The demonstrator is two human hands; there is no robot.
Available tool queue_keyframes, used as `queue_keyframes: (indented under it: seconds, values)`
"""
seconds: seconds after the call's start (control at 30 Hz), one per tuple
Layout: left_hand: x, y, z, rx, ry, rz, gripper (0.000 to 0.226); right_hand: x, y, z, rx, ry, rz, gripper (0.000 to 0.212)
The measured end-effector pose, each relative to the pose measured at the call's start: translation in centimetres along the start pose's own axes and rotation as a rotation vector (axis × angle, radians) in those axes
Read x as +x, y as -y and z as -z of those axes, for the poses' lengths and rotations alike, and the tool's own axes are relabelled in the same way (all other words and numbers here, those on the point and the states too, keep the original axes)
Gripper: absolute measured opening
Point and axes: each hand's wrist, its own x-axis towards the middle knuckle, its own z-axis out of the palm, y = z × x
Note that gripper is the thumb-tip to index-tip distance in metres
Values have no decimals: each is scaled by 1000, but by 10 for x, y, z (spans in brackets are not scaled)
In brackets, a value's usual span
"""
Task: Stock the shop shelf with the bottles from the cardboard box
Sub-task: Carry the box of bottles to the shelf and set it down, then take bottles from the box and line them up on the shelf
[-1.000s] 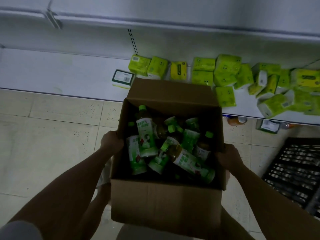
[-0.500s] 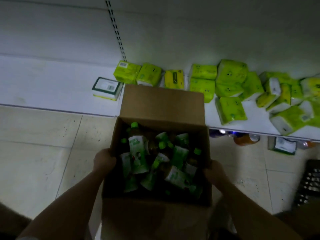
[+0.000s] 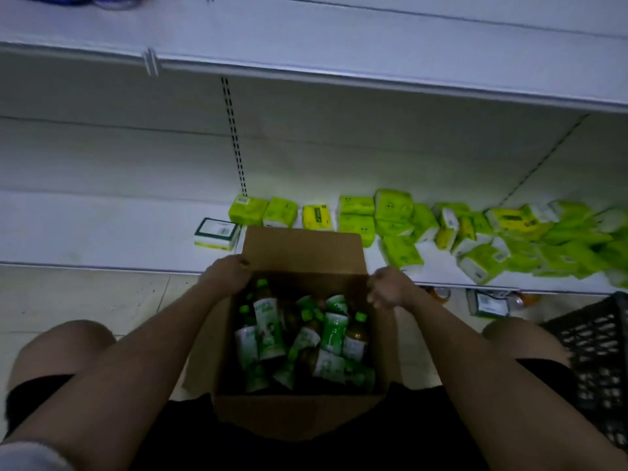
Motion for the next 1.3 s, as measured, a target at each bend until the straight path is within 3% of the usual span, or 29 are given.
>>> queue_keyframes:
  seconds: [0.13,0.33,0.43,0.57,0.67,0.83,0.97,1.03,1.17,1.3]
  values:
    - [-26,-15,3,7,13,-108,41,-23,38,-1,-9,-9,138,20]
    - [-52,-6,-11,-32,-36,-75,35,-34,53,-27,-55,50,248,22]
    - [-54,4,-29,-26,-36,-39,37,-33,37,-44,-149,79,319,24]
    - [-59,11,-55,-22,-54,15,37,-23,12,-64,-93,143,303,29]
    - [-67,13,-73,-194,-12,111,37,-15,-4,-86,-45,207,311,35]
    - [-75,23,-122,-330,118,237,37,-5,-55,-147,-97,221,301,16]
    - [-68,34,-160,-361,129,299,42,15,-83,-175,-340,167,356,61]
    - [-53,31,-166,-420,93,321,44,29,-83,-183,-390,155,332,72]
    - [-12,23,-170,-414,28,355,55,48,-91,-197,-406,226,339,85]
    - [16,31,-181,-372,50,435,79,63,-98,-205,-376,258,315,80]
